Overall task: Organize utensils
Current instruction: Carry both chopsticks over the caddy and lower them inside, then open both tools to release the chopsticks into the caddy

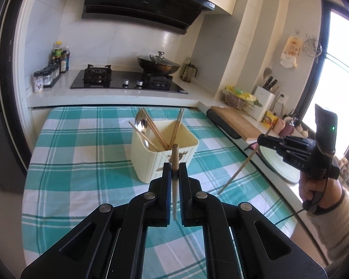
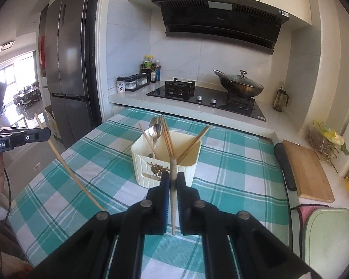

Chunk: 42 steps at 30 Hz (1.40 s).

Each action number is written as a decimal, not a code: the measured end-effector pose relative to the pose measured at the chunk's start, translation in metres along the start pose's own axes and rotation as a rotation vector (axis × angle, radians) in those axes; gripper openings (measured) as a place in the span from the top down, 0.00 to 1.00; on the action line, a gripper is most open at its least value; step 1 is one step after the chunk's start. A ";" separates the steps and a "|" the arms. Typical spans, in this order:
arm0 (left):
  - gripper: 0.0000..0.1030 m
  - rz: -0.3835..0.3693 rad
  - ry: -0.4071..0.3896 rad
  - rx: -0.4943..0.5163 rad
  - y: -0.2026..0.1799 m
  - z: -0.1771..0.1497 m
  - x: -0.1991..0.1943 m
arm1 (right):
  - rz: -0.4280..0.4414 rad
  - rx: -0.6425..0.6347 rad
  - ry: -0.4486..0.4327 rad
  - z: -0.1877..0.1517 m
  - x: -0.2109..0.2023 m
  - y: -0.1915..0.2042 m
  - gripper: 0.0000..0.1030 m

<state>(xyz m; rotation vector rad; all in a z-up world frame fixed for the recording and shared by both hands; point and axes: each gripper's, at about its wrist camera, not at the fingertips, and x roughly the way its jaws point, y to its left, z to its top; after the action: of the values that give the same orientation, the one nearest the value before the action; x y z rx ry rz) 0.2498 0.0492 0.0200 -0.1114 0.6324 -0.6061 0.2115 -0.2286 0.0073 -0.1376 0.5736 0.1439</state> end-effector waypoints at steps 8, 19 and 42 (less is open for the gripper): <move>0.96 0.007 -0.230 -0.005 -0.003 0.082 -0.021 | -0.024 0.008 -0.144 0.074 -0.003 -0.029 0.94; 0.96 0.113 -0.182 -0.055 0.022 0.126 0.108 | 0.030 0.072 -0.313 0.115 0.069 -0.034 0.94; 0.00 0.521 -0.111 0.166 -0.014 0.042 0.093 | 0.035 0.156 -0.136 0.086 0.113 -0.046 0.28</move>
<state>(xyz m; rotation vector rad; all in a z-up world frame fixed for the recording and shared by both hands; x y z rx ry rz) 0.3270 -0.0182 0.0092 0.1712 0.4744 -0.1452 0.3585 -0.2484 0.0208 0.0337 0.4497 0.1405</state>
